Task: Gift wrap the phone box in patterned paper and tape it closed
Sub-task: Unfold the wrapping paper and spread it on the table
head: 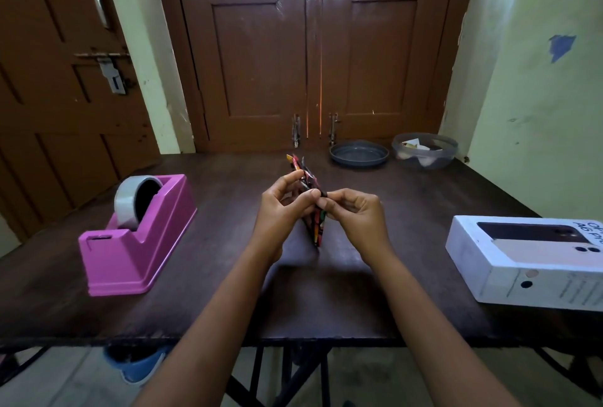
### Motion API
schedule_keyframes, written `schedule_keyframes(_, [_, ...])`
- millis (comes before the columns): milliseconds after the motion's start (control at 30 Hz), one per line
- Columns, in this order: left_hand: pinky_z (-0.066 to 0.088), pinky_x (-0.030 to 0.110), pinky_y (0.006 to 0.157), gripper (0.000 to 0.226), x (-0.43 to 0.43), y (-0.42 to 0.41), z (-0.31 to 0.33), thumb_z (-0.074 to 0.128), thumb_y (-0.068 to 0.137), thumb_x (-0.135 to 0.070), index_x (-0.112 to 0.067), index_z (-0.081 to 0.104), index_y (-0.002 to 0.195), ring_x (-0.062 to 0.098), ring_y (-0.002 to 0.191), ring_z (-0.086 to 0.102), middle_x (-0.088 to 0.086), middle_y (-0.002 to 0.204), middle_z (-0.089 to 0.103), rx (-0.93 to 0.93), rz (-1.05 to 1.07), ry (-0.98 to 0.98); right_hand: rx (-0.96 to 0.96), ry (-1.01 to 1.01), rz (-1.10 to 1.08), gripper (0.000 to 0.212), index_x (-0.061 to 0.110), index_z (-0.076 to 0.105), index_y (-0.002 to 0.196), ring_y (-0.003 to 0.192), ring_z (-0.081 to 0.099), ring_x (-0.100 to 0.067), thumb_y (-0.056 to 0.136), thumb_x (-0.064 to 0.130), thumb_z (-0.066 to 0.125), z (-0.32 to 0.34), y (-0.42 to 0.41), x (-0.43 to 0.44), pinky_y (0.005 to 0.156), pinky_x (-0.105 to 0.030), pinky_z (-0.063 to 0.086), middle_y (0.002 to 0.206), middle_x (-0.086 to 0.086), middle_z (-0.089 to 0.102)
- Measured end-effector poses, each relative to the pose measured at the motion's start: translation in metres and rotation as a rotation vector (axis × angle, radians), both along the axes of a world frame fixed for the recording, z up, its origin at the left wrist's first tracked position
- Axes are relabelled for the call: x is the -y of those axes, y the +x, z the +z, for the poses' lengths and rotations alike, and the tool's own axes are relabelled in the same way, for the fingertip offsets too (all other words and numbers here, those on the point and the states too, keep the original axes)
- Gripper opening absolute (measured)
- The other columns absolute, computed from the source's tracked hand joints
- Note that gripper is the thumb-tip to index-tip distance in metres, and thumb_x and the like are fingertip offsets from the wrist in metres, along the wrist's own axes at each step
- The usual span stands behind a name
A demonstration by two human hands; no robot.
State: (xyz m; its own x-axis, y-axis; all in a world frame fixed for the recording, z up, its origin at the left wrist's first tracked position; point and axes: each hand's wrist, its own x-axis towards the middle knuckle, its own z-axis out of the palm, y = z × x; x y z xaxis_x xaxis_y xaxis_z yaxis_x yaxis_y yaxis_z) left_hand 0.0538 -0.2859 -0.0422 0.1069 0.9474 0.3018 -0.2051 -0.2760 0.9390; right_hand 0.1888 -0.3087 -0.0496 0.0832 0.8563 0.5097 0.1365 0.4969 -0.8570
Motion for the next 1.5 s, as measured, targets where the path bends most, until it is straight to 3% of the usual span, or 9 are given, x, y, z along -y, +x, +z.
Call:
schedule_keyframes(233, [0.054, 0.035, 0.082, 0.024, -0.002, -0.003, 0.001, 0.058, 0.084, 0.003, -0.014, 0.061, 0.100, 0.020, 0.089, 0.067, 0.006, 0.093, 0.070, 0.025, 0.076, 0.012, -0.080, -0.084, -0.056, 0.013, 0.019, 0.068, 0.079, 0.077, 0.066, -0.008, 0.085, 0.008, 0.064, -0.001, 0.002, -0.003, 0.077, -0.027, 0.054, 0.078, 0.000, 0.070])
schedule_keyframes(567, [0.048, 0.014, 0.055, 0.028, -0.009, -0.003, -0.003, 0.049, 0.083, 0.014, -0.012, 0.058, 0.076, 0.007, 0.063, 0.055, 0.003, 0.071, 0.057, -0.003, 0.295, 0.046, -0.304, -0.175, -0.432, 0.016, 0.024, 0.058, 0.080, 0.081, 0.062, -0.021, 0.091, 0.015, 0.053, -0.010, 0.010, -0.020, 0.081, -0.049, 0.053, 0.081, -0.004, 0.066])
schedule_keyframes(733, [0.050, 0.031, 0.065, 0.018, -0.013, -0.004, -0.010, 0.064, 0.083, -0.015, -0.017, 0.061, 0.066, 0.009, 0.062, 0.057, -0.002, 0.064, 0.061, -0.148, 0.316, 0.061, -0.250, -0.157, -0.268, 0.025, 0.027, 0.052, 0.106, 0.083, 0.065, -0.020, 0.090, 0.010, 0.044, -0.002, 0.003, -0.014, 0.073, -0.032, 0.053, 0.082, -0.001, 0.066])
schedule_keyframes(833, [0.050, 0.040, 0.063, 0.025, -0.013, -0.005, -0.015, 0.075, 0.072, -0.022, -0.024, 0.053, 0.062, 0.017, 0.062, 0.054, 0.000, 0.062, 0.058, -0.265, 0.328, 0.111, -0.064, -0.112, -0.248, 0.019, 0.021, 0.058, 0.105, 0.083, 0.062, -0.011, 0.089, 0.031, 0.058, 0.001, 0.000, -0.007, 0.072, -0.025, 0.050, 0.085, 0.007, 0.064])
schedule_keyframes(1033, [0.057, 0.036, 0.078, 0.032, -0.007, -0.003, -0.007, 0.070, 0.081, -0.006, -0.027, 0.058, 0.102, 0.027, 0.085, 0.065, 0.018, 0.089, 0.062, -0.277, 0.155, 0.185, 0.120, 0.009, -0.175, 0.033, 0.025, 0.058, 0.109, 0.084, 0.063, 0.002, 0.079, 0.027, 0.072, 0.003, -0.003, 0.002, 0.072, -0.010, 0.049, 0.092, 0.011, 0.064])
schedule_keyframes(1167, [0.056, 0.039, 0.081, 0.036, -0.008, -0.004, -0.007, 0.066, 0.082, 0.001, -0.026, 0.061, 0.105, 0.029, 0.090, 0.065, 0.014, 0.087, 0.061, -0.243, 0.128, 0.178, 0.216, 0.091, -0.373, 0.030, 0.017, 0.064, 0.112, 0.081, 0.066, -0.008, 0.083, 0.009, 0.063, -0.001, 0.002, -0.003, 0.076, -0.021, 0.055, 0.091, 0.001, 0.069])
schedule_keyframes(1300, [0.056, 0.030, 0.075, 0.035, -0.014, -0.006, -0.006, 0.060, 0.085, 0.004, -0.030, 0.061, 0.095, 0.022, 0.088, 0.064, 0.002, 0.085, 0.061, -0.130, 0.252, 0.141, 0.128, 0.182, -0.592, 0.031, 0.015, 0.061, 0.106, 0.060, 0.062, -0.017, 0.080, -0.001, 0.057, 0.000, 0.007, -0.007, 0.061, -0.036, 0.054, 0.074, 0.003, 0.064])
schedule_keyframes(1433, [0.055, 0.030, 0.080, 0.032, -0.017, -0.006, -0.008, 0.056, 0.088, 0.000, -0.030, 0.062, 0.094, 0.019, 0.095, 0.064, 0.005, 0.100, 0.066, -0.159, 0.308, 0.139, 0.067, 0.153, -0.644, 0.032, 0.014, 0.058, 0.108, 0.066, 0.058, -0.018, 0.080, 0.001, 0.050, 0.000, 0.010, -0.007, 0.064, -0.034, 0.048, 0.082, 0.003, 0.063])
schedule_keyframes(1500, [0.056, 0.038, 0.083, 0.034, -0.017, -0.006, -0.010, 0.055, 0.087, -0.002, -0.035, 0.061, 0.088, 0.024, 0.098, 0.063, 0.009, 0.103, 0.063, -0.225, 0.315, 0.155, 0.039, 0.102, -0.570, 0.029, 0.015, 0.062, 0.106, 0.077, 0.058, -0.014, 0.084, 0.005, 0.046, 0.000, 0.009, -0.007, 0.069, -0.022, 0.046, 0.094, -0.002, 0.066])
